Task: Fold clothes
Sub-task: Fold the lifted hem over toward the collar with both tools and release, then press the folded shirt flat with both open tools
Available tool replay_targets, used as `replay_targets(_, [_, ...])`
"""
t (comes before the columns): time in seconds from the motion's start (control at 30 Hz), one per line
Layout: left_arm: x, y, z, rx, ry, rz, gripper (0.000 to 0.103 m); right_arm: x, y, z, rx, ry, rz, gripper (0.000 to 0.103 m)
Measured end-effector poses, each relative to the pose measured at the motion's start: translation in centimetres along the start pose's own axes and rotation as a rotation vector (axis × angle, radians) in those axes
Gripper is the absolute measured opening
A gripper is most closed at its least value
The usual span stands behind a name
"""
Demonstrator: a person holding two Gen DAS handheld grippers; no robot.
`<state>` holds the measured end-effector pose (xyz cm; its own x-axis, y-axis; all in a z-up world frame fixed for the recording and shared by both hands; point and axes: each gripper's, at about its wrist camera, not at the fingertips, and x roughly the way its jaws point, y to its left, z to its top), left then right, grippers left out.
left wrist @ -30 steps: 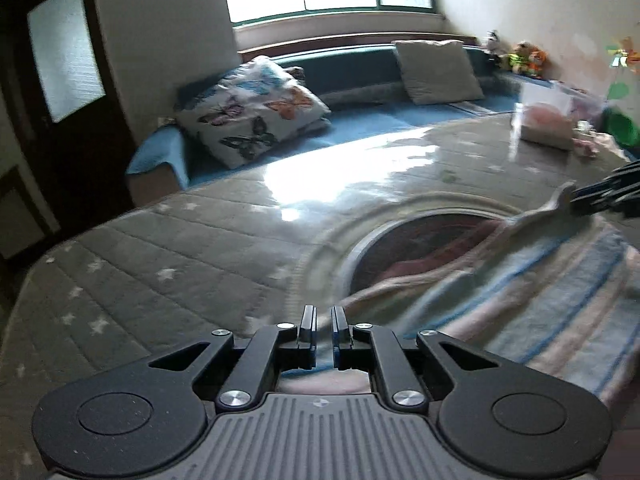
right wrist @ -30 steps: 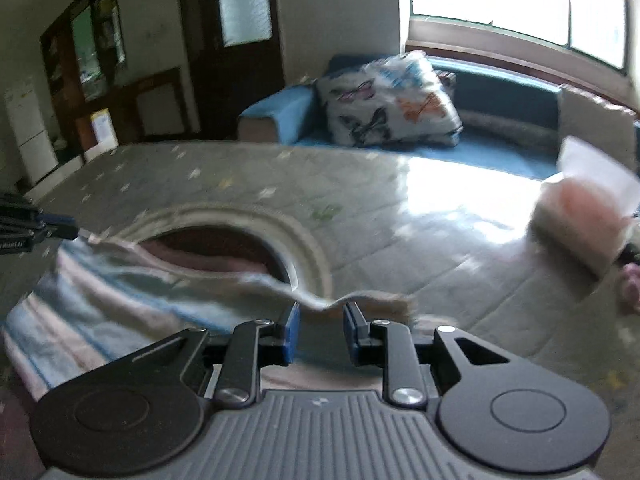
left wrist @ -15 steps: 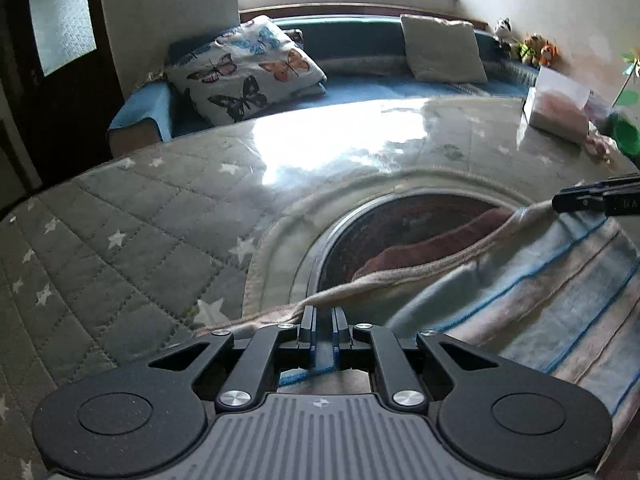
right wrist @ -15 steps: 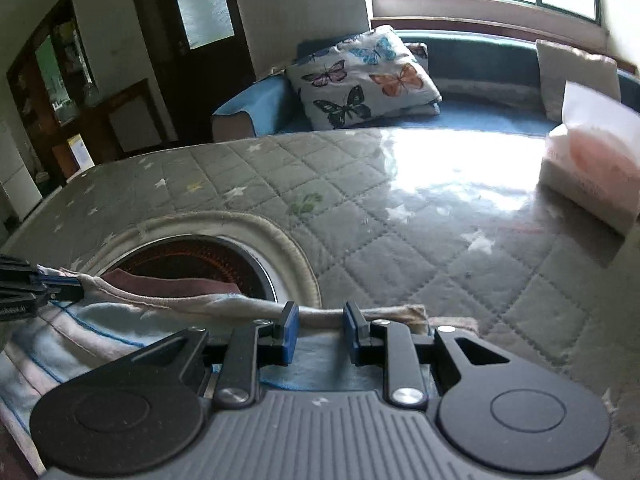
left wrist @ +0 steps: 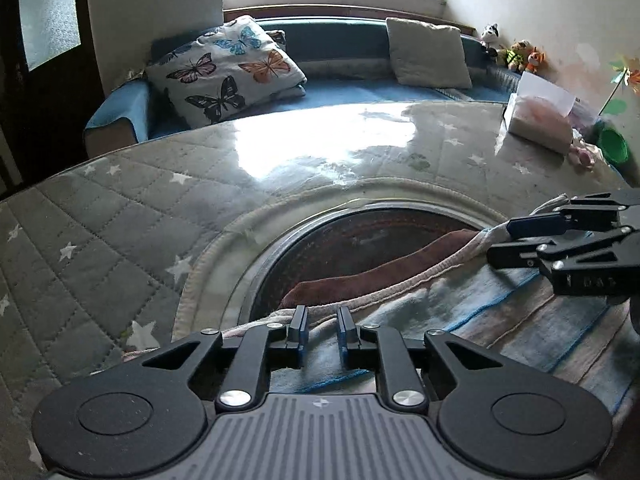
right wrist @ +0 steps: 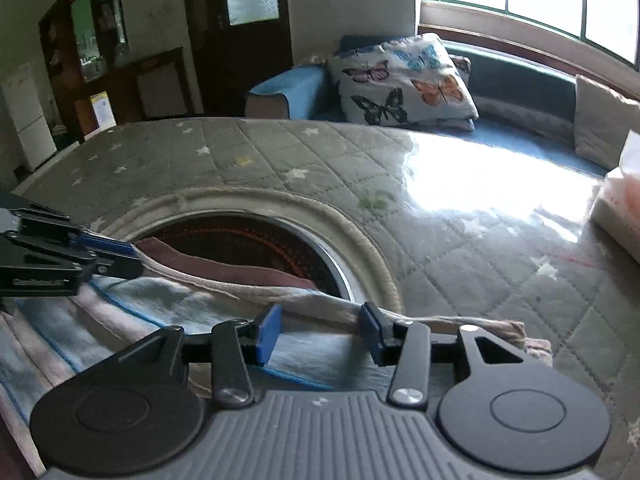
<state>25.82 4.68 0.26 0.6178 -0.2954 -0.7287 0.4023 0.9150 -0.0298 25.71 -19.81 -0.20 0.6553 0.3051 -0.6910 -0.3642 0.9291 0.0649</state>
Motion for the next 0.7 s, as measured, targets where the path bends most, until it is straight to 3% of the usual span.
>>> replay_targets(0.07, [-0.2, -0.2, 0.0, 0.004, -0.011, -0.007, 0.030, -0.2, 1.1, -0.1, -0.029, -0.010, 0.015, 0.057])
replay_targets(0.3, [-0.2, -0.1, -0.6, 0.003, -0.017, -0.008, 0.031, 0.0, 5.8, -1.4, -0.159, -0.002, 0.025, 0.058])
replay_targets(0.43, [-1.3, 0.4, -1.2, -0.013, -0.030, 0.010, 0.041, -0.8, 7.6, -2.0, -0.210, 0.007, 0.051, 0.060])
replay_targets(0.5, [-2.1, 0.8, -1.6, -0.031, -0.036, 0.019, 0.043, -1.2, 8.2, -2.4, -0.229, 0.016, 0.068, 0.067])
replay_targets(0.7, [-5.5, 1.7, -3.8, -0.063, -0.071, 0.076, 0.068, -2.8, 10.1, -4.1, -0.266, 0.023, 0.089, 0.079])
